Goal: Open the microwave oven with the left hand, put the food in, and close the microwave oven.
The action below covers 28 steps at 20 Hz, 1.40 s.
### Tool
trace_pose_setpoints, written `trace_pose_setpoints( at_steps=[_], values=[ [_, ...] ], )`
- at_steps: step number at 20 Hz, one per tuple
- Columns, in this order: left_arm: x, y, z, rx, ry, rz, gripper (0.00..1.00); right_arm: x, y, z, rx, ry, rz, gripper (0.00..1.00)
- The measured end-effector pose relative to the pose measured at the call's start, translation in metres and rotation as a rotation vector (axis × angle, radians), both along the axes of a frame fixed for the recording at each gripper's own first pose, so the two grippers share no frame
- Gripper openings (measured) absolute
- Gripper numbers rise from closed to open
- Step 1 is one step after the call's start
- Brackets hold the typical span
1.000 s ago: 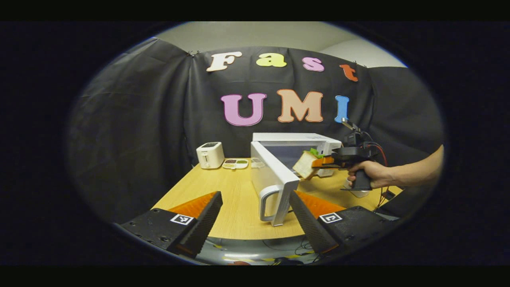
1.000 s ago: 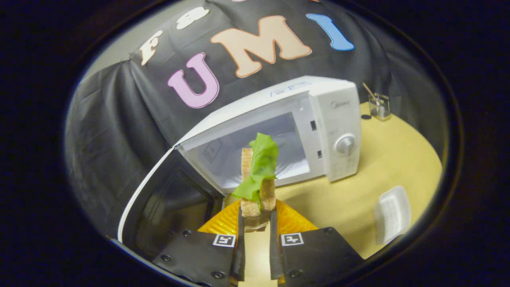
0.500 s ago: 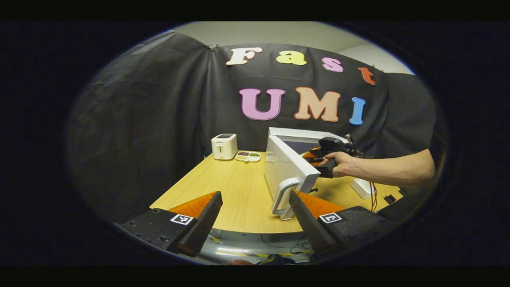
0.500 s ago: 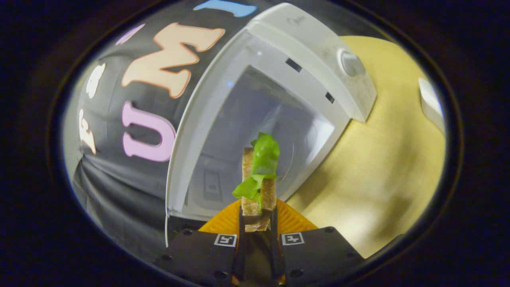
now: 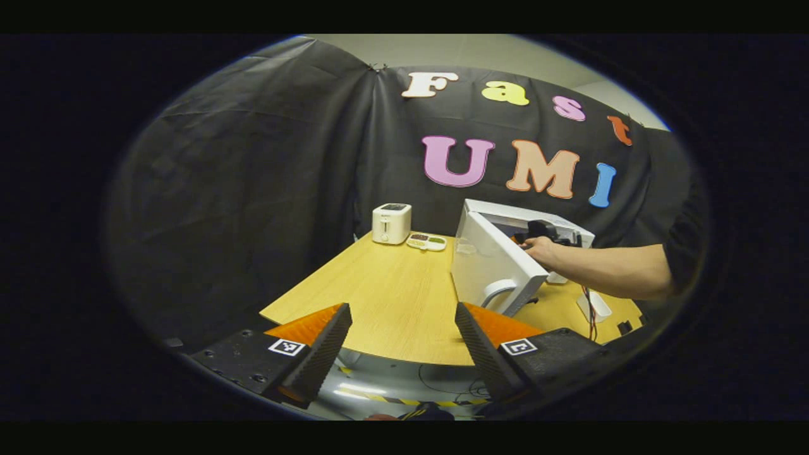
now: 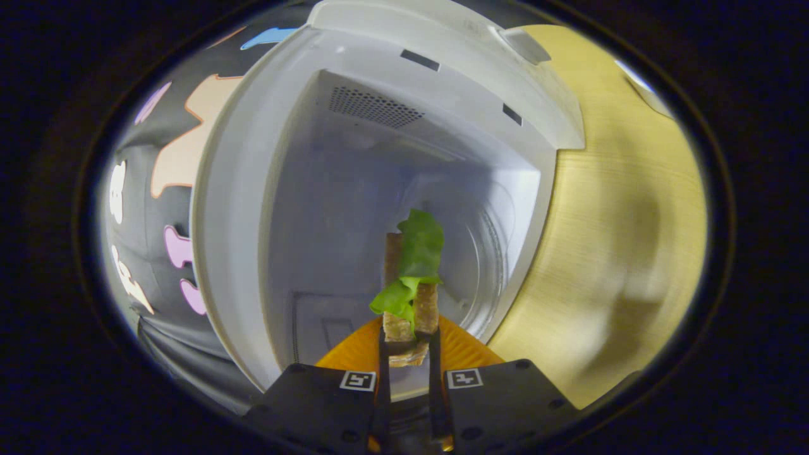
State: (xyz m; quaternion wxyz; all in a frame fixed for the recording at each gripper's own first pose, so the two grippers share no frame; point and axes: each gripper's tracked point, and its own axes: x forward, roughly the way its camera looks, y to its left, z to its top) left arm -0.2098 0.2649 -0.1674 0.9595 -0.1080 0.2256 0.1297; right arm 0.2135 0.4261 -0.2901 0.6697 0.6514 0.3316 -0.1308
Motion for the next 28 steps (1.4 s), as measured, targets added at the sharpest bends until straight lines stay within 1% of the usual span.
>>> trace_pose_setpoints(
  at_steps=[2, 3, 4, 5, 6, 7, 8, 9, 10, 12, 13, 14, 15, 17, 18, 20, 22, 23, 24, 25, 26, 28],
  values=[
    [-0.002, 0.005, 0.000, 0.003, 0.010, 0.006, 0.96, 0.009, -0.001, -0.005, -0.008, 0.002, -0.013, 0.26],
    [-0.001, 0.003, 0.000, -0.004, 0.006, 0.007, 0.96, 0.013, -0.002, -0.007, -0.011, 0.004, -0.020, 0.18],
    [0.000, 0.001, 0.002, -0.010, -0.001, 0.007, 0.96, 0.016, 0.000, -0.010, -0.004, 0.010, -0.019, 0.27],
    [0.000, 0.000, 0.003, -0.012, -0.010, 0.004, 0.97, 0.017, 0.000, -0.010, 0.004, 0.015, -0.022, 0.18],
    [0.001, -0.002, 0.003, -0.014, -0.013, 0.001, 0.96, 0.015, 0.000, -0.012, 0.012, 0.032, -0.025, 0.26],
    [0.003, -0.002, 0.001, -0.015, -0.009, 0.000, 0.96, 0.012, 0.002, -0.015, 0.029, 0.058, -0.018, 0.22],
    [0.004, -0.002, 0.001, -0.018, -0.011, 0.000, 0.96, 0.008, 0.010, -0.023, 0.038, 0.095, 0.002, 0.40],
    [0.004, -0.003, 0.002, -0.023, -0.019, 0.000, 0.97, 0.003, 0.009, -0.022, 0.054, 0.112, 0.017, 0.30],
    [0.005, -0.003, 0.004, -0.030, -0.028, 0.002, 0.97, 0.001, 0.009, -0.021, 0.056, 0.111, 0.035, 0.48],
    [0.007, -0.004, 0.004, -0.040, -0.038, 0.002, 0.96, -0.005, -0.001, -0.021, 0.005, 0.111, 0.061, 0.83],
    [0.009, -0.004, 0.005, -0.043, -0.044, 0.001, 0.96, -0.006, -0.004, -0.017, -0.009, 0.105, 0.070, 0.83],
    [0.011, -0.004, 0.006, -0.045, -0.049, 0.002, 0.97, -0.008, -0.008, -0.015, -0.022, 0.100, 0.077, 0.95],
    [0.012, -0.005, 0.005, -0.047, -0.058, 0.003, 0.95, -0.011, -0.011, -0.012, -0.028, 0.099, 0.091, 0.95],
    [0.014, -0.005, 0.004, -0.055, -0.068, 0.009, 0.97, -0.017, -0.016, -0.007, -0.041, 0.089, 0.119, 0.95],
    [0.015, -0.004, 0.003, -0.060, -0.070, 0.016, 0.94, -0.015, -0.017, -0.008, -0.047, 0.091, 0.128, 0.95],
    [0.017, -0.005, 0.004, -0.067, -0.081, 0.032, 0.94, -0.018, -0.018, -0.004, -0.031, 0.087, 0.146, 0.95],
    [0.014, -0.008, 0.006, -0.068, -0.086, 0.042, 0.94, -0.022, -0.027, 0.003, -0.039, 0.074, 0.156, 0.95],
    [0.014, -0.010, 0.006, -0.066, -0.090, 0.042, 0.97, -0.026, -0.030, 0.007, -0.053, 0.060, 0.169, 0.95],
    [0.014, -0.013, 0.006, -0.061, -0.090, 0.036, 0.97, -0.032, -0.033, 0.011, -0.065, 0.042, 0.190, 0.95],
    [0.014, -0.015, 0.005, -0.054, -0.088, 0.030, 0.94, -0.040, -0.035, 0.016, -0.078, 0.023, 0.216, 0.95],
    [0.015, -0.017, 0.004, -0.043, -0.086, 0.025, 0.96, -0.049, -0.037, 0.020, -0.093, 0.003, 0.244, 0.95],
    [0.019, -0.020, 0.004, -0.024, -0.085, 0.014, 0.97, -0.067, -0.045, 0.030, -0.117, -0.038, 0.288, 0.95]
  ],
)
